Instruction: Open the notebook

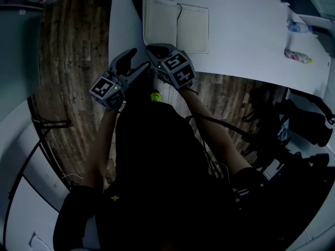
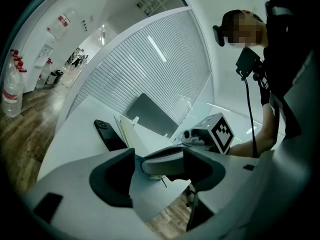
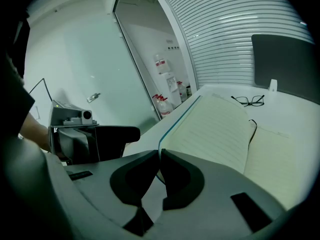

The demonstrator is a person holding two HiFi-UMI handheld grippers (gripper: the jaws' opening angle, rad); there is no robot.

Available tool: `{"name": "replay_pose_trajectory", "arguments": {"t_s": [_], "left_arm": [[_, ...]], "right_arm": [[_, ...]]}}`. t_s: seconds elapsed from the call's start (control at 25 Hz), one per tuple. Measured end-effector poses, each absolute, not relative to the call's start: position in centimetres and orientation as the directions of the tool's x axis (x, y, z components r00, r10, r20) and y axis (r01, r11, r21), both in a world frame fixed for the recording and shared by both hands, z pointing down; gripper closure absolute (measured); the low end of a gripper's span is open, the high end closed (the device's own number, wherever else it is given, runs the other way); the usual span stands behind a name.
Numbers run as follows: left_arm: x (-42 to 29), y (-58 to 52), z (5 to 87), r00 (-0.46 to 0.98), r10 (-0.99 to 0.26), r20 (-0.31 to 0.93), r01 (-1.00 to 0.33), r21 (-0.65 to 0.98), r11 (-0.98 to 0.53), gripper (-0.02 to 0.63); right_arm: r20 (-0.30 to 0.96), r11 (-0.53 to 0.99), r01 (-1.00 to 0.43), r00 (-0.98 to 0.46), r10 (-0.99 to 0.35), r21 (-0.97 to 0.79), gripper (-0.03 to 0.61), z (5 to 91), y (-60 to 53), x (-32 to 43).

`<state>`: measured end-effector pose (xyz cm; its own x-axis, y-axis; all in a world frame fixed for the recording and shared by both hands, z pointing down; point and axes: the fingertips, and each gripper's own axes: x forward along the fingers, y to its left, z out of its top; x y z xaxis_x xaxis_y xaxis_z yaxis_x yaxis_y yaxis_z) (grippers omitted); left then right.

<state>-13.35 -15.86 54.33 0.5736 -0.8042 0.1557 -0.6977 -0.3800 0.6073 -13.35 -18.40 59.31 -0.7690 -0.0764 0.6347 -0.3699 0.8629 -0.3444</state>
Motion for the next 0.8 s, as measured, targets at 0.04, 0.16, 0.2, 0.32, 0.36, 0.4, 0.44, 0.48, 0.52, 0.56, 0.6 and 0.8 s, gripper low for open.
{"name": "replay_pose_trajectory", "arguments": {"t_s": [0.04,0.16,0.2,0.32,0.36,0.4,0.44,0.48,0.52,0.56,0.6,0.8], "left_arm": [[-13.6,-16.0,54.4,0.572,-0.806,0.154,-0.696,0.61,-0.378,0.308],[-14.0,-16.0,55.1,0.579,-0.8,0.157,-0.693,0.612,-0.381,0.308],[-14.2,-16.0,55.5,0.582,-0.798,0.159,-0.691,0.614,-0.382,0.308],[-14.6,-16.4,55.3,0.576,-0.802,0.159,-0.687,0.626,-0.369,0.308],[-14.7,-16.6,55.3,0.574,-0.803,0.16,-0.689,0.625,-0.367,0.308],[-14.8,-16.6,55.4,0.574,-0.803,0.161,-0.688,0.626,-0.366,0.31],[-14.9,-16.7,55.4,0.574,-0.803,0.162,-0.687,0.629,-0.365,0.308],[-15.0,-16.9,55.3,0.575,-0.802,0.162,-0.686,0.631,-0.363,0.309],[-15.0,-17.1,55.2,0.574,-0.803,0.161,-0.685,0.631,-0.363,0.308],[-15.1,-17.3,55.3,0.574,-0.803,0.16,-0.685,0.63,-0.365,0.308],[-15.2,-17.4,55.3,0.577,-0.801,0.159,-0.686,0.627,-0.37,0.31],[-15.4,-17.7,55.8,0.576,-0.803,0.151,-0.689,0.619,-0.378,0.309]], "right_arm": [[0.64,0.863,-0.368,-0.765,-0.07,-0.347,0.552,59.6,-18.3,-13.5],[0.652,0.858,-0.361,-0.757,-0.041,-0.365,0.552,60.2,-18.1,-14.0],[0.655,0.858,-0.358,-0.755,-0.033,-0.369,0.552,60.3,-18.0,-14.1],[0.664,0.856,-0.352,-0.748,-0.014,-0.379,0.552,61.0,-17.8,-14.4],[0.667,0.855,-0.351,-0.745,-0.009,-0.381,0.552,61.3,-17.8,-14.5],[0.67,0.854,-0.351,-0.742,-0.003,-0.384,0.552,61.5,-17.8,-14.5],[0.673,0.853,-0.35,-0.739,0.002,-0.387,0.552,61.7,-17.7,-14.5],[0.676,0.852,-0.349,-0.737,0.008,-0.39,0.552,61.9,-17.7,-14.6],[0.677,0.852,-0.347,-0.736,0.012,-0.393,0.552,62.1,-17.7,-14.6],[0.679,0.851,-0.346,-0.734,0.016,-0.395,0.552,62.2,-17.8,-14.7],[0.68,0.851,-0.346,-0.733,0.019,-0.396,0.552,62.2,-17.8,-14.7],[0.693,0.848,-0.349,-0.72,0.029,-0.398,0.552,62.9,-17.6,-14.7]]}}
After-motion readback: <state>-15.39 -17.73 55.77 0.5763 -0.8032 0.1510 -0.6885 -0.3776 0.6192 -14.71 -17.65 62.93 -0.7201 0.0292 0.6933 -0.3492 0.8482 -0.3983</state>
